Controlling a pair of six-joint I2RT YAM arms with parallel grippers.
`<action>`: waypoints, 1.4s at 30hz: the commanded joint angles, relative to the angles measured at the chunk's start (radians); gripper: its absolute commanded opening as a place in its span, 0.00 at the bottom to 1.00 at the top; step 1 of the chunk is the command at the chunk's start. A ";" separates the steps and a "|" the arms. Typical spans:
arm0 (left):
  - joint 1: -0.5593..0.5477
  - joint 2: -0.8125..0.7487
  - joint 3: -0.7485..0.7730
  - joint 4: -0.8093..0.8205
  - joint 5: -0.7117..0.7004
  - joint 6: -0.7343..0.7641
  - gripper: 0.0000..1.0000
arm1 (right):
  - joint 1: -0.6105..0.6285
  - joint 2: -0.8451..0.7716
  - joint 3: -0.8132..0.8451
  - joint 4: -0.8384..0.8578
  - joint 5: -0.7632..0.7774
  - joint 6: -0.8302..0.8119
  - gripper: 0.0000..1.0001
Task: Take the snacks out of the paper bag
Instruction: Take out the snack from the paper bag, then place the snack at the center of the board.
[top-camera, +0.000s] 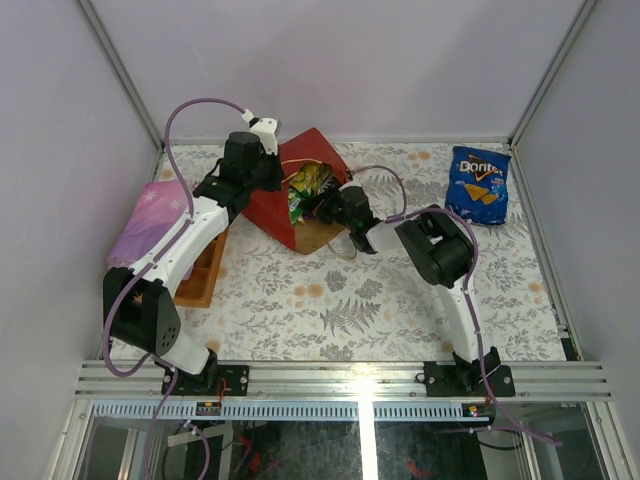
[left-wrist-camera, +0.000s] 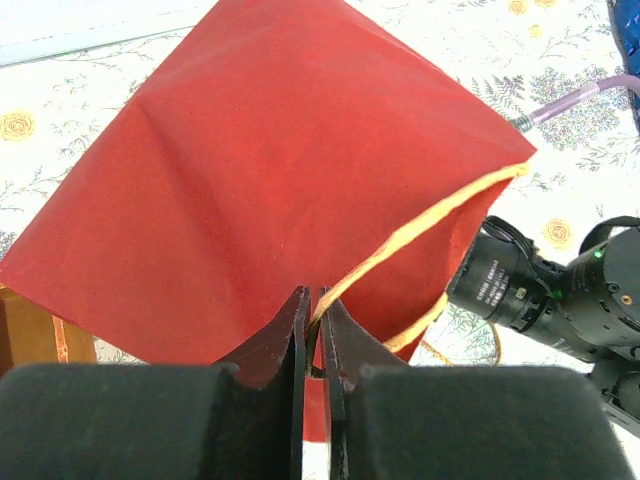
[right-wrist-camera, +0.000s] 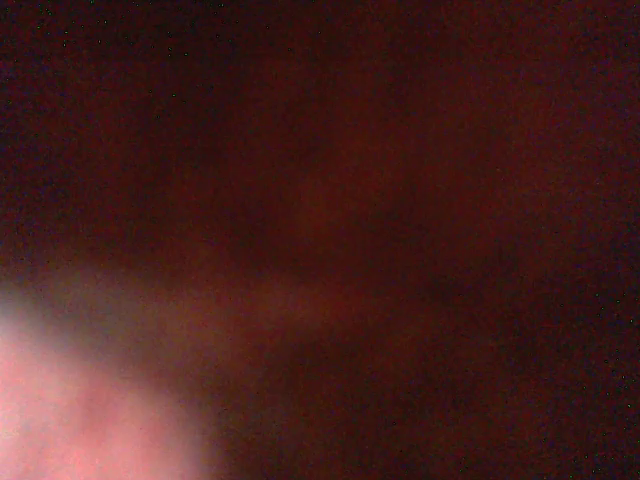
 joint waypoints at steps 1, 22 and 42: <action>0.014 -0.003 -0.011 0.039 -0.015 0.007 0.06 | 0.013 -0.143 -0.078 0.074 -0.094 0.030 0.00; 0.020 -0.017 -0.011 0.027 -0.017 0.009 0.06 | -0.129 -1.181 -0.314 -0.755 0.109 -0.435 0.00; 0.021 0.022 0.007 0.013 -0.016 0.012 0.06 | -0.399 -0.754 0.105 -1.007 0.130 -0.649 0.00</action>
